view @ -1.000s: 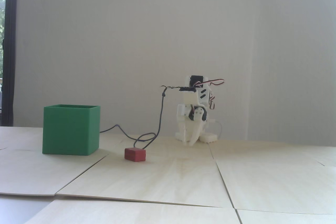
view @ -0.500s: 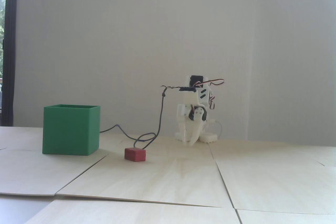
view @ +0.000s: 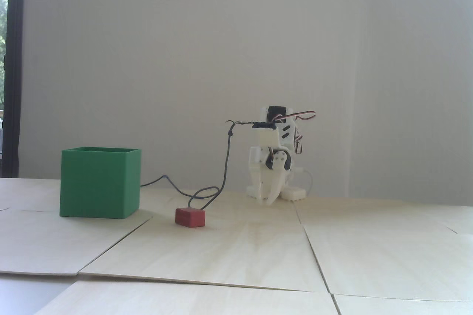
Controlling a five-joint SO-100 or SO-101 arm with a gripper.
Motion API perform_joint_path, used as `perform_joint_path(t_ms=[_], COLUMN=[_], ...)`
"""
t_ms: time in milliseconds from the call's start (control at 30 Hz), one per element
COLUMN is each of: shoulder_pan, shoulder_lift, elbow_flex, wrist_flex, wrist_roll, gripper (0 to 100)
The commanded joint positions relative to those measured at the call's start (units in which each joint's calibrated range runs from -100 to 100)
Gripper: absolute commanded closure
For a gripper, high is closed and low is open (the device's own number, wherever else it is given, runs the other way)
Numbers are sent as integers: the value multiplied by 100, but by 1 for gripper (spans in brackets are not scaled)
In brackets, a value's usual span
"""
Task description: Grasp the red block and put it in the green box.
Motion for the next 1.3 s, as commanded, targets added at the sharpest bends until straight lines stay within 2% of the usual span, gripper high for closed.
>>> perform_joint_path(t_ms=[0, 167, 233, 300, 433, 600, 800, 1067, 1167, 1267], shoulder_pan=[-39, 17, 1, 17, 129, 829, 1448, 1569, 1513, 1392], shoulder_lift=[100, 795, 1751, 2824, 4901, 7586, 9654, 10673, 10665, 10665], elbow_flex=[-59, -556, -1204, -2047, -4061, -6643, -8276, -9128, -9181, -9190], wrist_flex=[-498, -2361, -3002, -3196, -3196, -3196, -3196, -3196, -2749, -2370], wrist_roll=[-7, -143, -304, -445, -757, -892, -861, -778, -174, 149], gripper=[97, 97, 97, 93, 87, 87, 87, 87, 87, 82])
